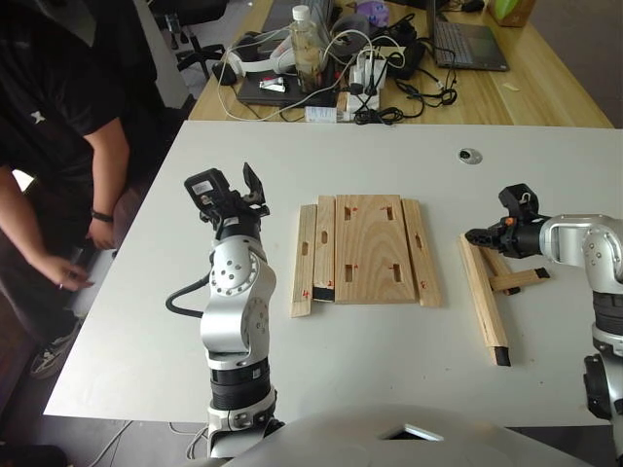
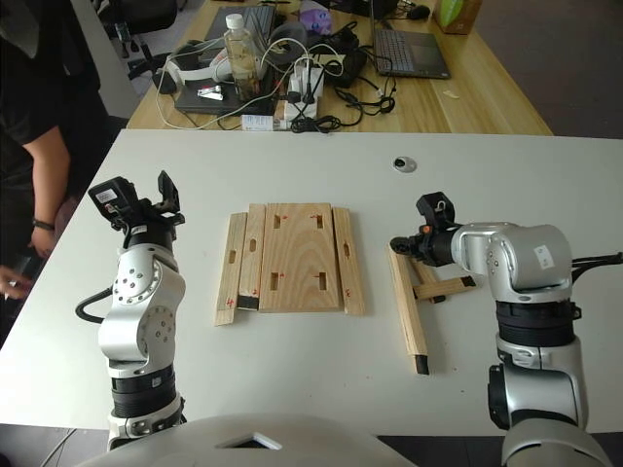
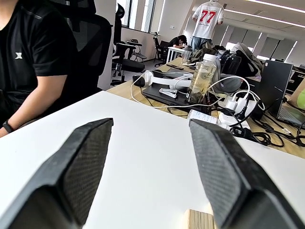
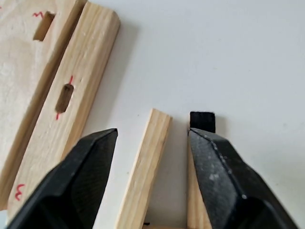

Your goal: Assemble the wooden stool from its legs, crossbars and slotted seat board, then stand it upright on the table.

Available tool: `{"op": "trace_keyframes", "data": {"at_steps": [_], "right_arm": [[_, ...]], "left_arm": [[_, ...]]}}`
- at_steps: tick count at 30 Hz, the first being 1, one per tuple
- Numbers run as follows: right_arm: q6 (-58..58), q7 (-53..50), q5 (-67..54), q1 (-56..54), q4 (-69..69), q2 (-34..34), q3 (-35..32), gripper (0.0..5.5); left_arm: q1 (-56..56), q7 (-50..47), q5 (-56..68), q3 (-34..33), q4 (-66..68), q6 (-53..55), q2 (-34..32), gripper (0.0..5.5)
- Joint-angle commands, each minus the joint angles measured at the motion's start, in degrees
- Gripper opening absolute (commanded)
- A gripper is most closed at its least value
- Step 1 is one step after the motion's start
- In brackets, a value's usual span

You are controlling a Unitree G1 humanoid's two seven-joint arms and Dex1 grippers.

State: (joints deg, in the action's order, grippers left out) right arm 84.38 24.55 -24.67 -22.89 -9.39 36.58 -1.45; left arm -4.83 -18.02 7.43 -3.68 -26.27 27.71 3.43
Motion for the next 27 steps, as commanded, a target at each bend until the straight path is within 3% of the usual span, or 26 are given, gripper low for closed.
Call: {"op": "trace_keyframes", "data": {"at_steps": [1, 9, 21, 25, 27], "right_arm": [[3.9, -0.7, -0.6, 2.7, -1.1, -1.5, -2.0, 2.8], [-2.3, -4.6, 3.8, 9.6, 1.4, -3.2, -1.1, 2.8], [-8.1, -4.5, 5.3, 3.8, 6.7, -6.2, 0.8, 1.09], [-9.3, -4.5, 4.5, 0.6, 6.6, -7.1, -1.2, 1.0], [-9.9, -5.2, 3.1, -2.9, 7.1, -9.2, -5.4, 1.0]], "left_arm": [[0.3, -0.5, 0.3, 0.3, -0.7, 0.4, 3.1, 2.96], [-1.1, 0.6, 0.7, 1.1, 0.4, 1.3, 2.3, 2.96], [-2.3, 0.2, 0.6, 0.9, 0.8, 1.2, 2.3, 2.96], [-3.3, 1.1, 0.8, 1.2, 1.6, 1.5, 1.6, 2.96], [-4.0, 2.0, 1.2, 0.5, 2.2, 1.5, 0.8, 2.96]]}}
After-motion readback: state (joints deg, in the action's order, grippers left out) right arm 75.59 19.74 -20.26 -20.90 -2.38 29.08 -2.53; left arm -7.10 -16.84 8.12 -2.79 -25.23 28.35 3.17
